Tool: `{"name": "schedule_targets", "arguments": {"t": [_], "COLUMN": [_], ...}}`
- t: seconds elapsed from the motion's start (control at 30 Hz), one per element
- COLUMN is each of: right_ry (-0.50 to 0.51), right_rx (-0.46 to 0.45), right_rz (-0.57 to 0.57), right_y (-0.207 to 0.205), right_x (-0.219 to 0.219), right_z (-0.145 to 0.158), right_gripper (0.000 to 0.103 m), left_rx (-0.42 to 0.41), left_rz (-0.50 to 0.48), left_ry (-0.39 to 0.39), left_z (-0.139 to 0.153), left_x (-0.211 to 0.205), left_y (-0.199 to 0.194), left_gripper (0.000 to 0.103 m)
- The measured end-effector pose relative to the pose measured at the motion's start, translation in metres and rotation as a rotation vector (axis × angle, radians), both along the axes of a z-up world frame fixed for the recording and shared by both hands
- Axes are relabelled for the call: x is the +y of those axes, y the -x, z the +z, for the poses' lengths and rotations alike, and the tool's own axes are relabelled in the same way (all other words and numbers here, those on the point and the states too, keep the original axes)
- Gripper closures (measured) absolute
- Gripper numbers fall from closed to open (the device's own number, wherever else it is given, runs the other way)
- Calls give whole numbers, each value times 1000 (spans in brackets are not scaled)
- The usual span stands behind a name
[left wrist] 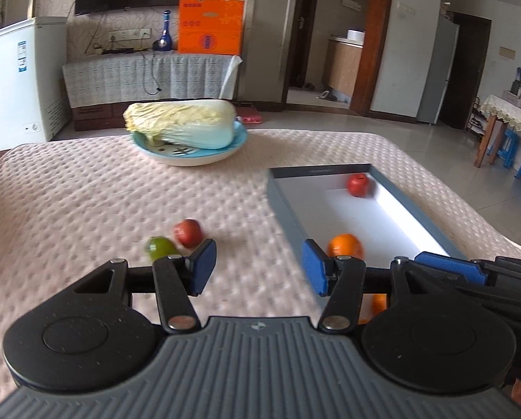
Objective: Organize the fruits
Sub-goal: 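Move both tools back toward the green lime and red apple on the bed, then grasp the green lime with the left gripper while the right grasps the red apple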
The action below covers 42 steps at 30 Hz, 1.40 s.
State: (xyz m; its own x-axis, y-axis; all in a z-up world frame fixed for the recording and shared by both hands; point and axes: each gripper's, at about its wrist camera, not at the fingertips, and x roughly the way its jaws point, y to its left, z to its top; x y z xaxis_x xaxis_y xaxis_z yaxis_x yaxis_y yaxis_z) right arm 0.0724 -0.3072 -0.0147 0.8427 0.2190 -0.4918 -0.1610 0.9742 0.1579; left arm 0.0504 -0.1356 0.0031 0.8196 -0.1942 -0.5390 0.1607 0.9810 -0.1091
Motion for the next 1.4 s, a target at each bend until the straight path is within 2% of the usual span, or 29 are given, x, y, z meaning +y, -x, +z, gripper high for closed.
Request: {"name": "schedule_targets", "arguments": {"t": [0.23,0.53,0.67,0.8,1.03,1.17,1.3,1.4], "right_ry": [1,17,50,78,55,38,16,-5], "right_rx": [-13,0,28,60,62,51,54,64], "right_rz": [60,103,87,87,74,56,27,6], "right_y": [-4,-16,-29,-34,-39,-44,-53,-61], "right_x": [34,75,91,98,93,94,94,96], "right_z": [0,-8,-16,-21,-21,-22,-26,-28], "right_gripper": [76,76,76,77,77,77,77,77], "left_rx": [0,55,80,78,109,97,89,94], "left_rz": [60,97,94,72,47,38,18,18], "left_ry": [-3,-28,-13,-35,-51,-64,-38,-40], "left_z": [-2,-22,-31,-40,-58,-63,-63,-62], "left_x": [41,80,82,74,67,65,69,73], "left_y": [1,-10,-23,-40,-65,-72,-74,-73], "left_gripper": [43,43,43,44,44,51,68,69]}}
